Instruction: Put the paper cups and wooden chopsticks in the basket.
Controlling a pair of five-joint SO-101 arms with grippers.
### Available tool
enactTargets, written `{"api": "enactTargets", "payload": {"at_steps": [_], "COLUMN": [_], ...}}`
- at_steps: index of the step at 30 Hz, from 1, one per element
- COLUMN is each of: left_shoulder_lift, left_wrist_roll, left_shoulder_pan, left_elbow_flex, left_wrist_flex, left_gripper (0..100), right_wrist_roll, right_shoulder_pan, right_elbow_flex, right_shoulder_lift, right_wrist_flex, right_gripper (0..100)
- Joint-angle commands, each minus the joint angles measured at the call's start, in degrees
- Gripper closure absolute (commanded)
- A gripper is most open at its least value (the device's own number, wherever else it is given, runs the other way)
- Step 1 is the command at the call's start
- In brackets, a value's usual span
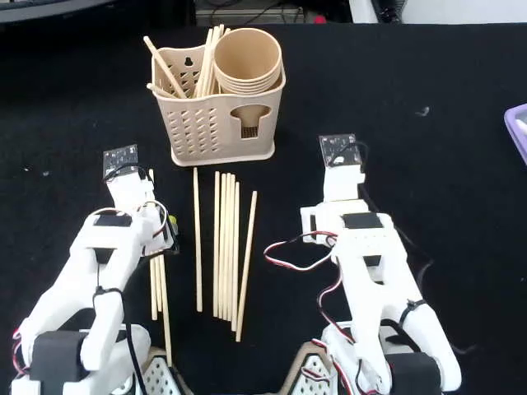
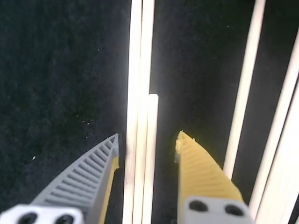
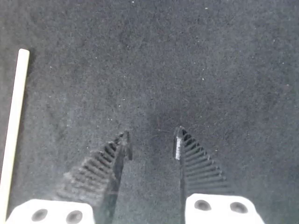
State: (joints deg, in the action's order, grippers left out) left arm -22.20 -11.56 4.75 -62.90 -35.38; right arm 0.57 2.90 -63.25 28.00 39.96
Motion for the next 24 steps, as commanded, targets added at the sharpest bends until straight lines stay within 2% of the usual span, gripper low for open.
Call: {"api": "enactTargets", "payload": {"at_steps": [1, 5, 14, 18, 24], "left_shoulder_lift": [1.85, 6.59, 10.37, 10.37, 10.37], "left_wrist_roll": [-0.35, -0.18, -0.18, -0.18, -0.18], "left_shoulder_pan": [-1.01, -1.54, -1.27, -1.01, -0.92], "left_elbow_flex": [4.26, 7.96, 12.62, 14.64, 21.58], "left_wrist_flex": [-3.43, -5.89, -9.32, -9.85, -18.99], "left_gripper": [83, 93, 93, 96, 97], "right_wrist_roll": [0.18, 0.18, 0.18, 0.18, 0.18], "right_shoulder_pan": [-0.62, -0.62, -0.62, -0.62, -0.62], "right_elbow_flex": [0.13, 0.13, 0.13, 0.13, 0.13], "right_shoulder_lift": [2.24, 2.24, 2.24, 2.24, 2.24], "right_wrist_flex": [-0.97, -0.97, -0.97, -0.97, -0.97], "right_gripper": [83.9, 83.9, 83.9, 83.9, 83.9]}}
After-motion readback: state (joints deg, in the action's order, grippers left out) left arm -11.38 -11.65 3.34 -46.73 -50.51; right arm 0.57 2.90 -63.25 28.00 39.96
